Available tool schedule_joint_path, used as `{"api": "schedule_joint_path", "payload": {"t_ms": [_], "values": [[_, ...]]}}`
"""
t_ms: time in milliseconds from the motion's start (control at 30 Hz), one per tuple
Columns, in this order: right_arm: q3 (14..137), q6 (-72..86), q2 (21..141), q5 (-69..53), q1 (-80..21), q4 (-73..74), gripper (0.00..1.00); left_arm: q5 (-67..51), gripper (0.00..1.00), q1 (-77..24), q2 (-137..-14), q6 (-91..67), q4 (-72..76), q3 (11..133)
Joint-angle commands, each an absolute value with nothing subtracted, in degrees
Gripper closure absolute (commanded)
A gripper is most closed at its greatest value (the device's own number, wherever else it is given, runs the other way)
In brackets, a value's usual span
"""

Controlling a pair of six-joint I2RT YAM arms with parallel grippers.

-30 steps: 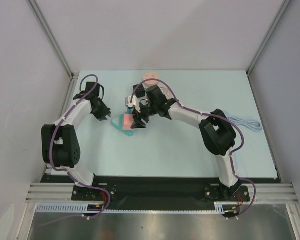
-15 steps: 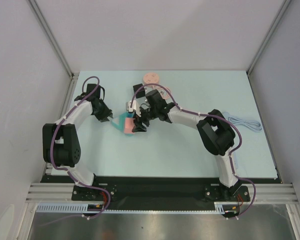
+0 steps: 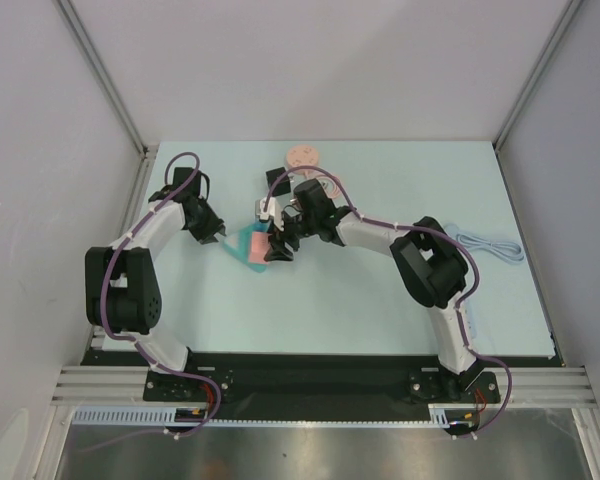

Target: Insert the plug

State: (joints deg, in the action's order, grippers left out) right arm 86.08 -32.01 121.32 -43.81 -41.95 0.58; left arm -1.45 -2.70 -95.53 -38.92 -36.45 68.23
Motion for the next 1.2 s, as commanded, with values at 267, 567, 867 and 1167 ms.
{"api": "schedule_joint_path", "payload": {"t_ms": [267,567,867,1167], "values": [[93.94,-32.78,125.94,-36.84,-43.41,11.41,1.0,-1.49,0.67,-2.37,-94.83,-37.88,-35.42,68.38],[97.65,-32.17,128.93,-27.6,-45.35,17.75,1.0,-1.14,0.68,-2.37,-95.45,-38.06,-35.68,68.03],[107.99,-31.82,135.52,-26.37,-45.53,27.85,1.0,-0.09,0.68,-2.37,-95.98,-37.97,-36.21,68.12],[110.04,-30.15,138.69,-23.48,-46.41,30.76,1.0,-0.09,0.68,-2.37,-96.68,-39.11,-37.09,67.85]]}}
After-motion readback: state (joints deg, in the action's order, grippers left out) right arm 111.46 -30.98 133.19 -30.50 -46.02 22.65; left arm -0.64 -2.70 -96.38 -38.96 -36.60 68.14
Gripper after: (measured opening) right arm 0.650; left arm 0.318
